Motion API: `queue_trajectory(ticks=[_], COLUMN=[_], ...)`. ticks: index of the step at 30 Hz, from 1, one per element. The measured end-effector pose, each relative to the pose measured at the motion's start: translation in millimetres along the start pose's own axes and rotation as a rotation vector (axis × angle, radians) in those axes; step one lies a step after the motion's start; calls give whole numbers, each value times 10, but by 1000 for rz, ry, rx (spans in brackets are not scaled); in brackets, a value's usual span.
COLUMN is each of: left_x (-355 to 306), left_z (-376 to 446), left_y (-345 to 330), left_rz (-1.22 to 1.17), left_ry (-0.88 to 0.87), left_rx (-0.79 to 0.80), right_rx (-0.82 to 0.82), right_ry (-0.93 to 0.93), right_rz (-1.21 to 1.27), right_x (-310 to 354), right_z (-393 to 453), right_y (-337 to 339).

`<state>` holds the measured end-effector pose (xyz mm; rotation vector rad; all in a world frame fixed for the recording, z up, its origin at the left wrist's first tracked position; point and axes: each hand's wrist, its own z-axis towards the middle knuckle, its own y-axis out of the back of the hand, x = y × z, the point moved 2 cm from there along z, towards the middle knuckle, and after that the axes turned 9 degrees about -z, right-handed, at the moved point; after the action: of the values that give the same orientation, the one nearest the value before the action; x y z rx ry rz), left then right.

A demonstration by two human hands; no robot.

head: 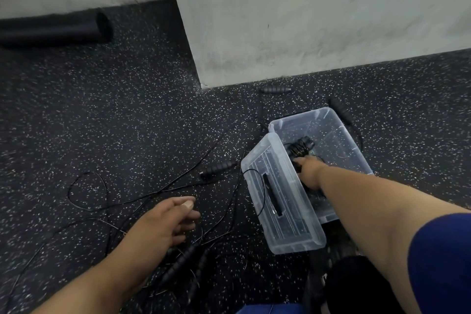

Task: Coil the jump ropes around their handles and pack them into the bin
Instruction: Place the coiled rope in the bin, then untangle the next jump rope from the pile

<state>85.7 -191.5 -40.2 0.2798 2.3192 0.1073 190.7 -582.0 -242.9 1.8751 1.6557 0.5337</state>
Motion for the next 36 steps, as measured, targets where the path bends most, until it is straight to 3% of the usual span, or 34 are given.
queue_trajectory(ticks=[8, 11, 17, 19, 22, 25, 29, 31, 34, 36], left_x=[8, -4, -18, -6, 26, 66, 116, 125, 140, 151], left_z=[4, -12, -64, -93, -132, -173, -191, -199, -202, -210], left_y=[39, 66, 127, 151, 208, 273, 376, 441, 480, 509], left_rz=[43, 54, 49, 43, 36, 38, 45, 42, 40, 41], left_ry=[2, -2, -29, -36, -43, -43, -37, -36, -29, -34], left_rx=[15, 18, 2, -6, -8, -11, -14, -19, -14, -8], right_rx=[-47, -239, -526, -631, -712, -635, -251, -160, -162, -179], right_ry=[-112, -124, 67, 76, 189, 347, 496, 501, 491, 492], right_rz=[108, 262, 414, 301, -180, -525, -1019, -1195, -1160, -988], right_x=[-51, 9, 551, 731, 991, 1241, 1404, 1429, 1459, 1520], right_z=[-59, -198, -493, -582, -662, -670, -546, -505, -550, -620], right_y=[-3, 271, 592, 572, 438, 221, -266, -438, -431, -299])
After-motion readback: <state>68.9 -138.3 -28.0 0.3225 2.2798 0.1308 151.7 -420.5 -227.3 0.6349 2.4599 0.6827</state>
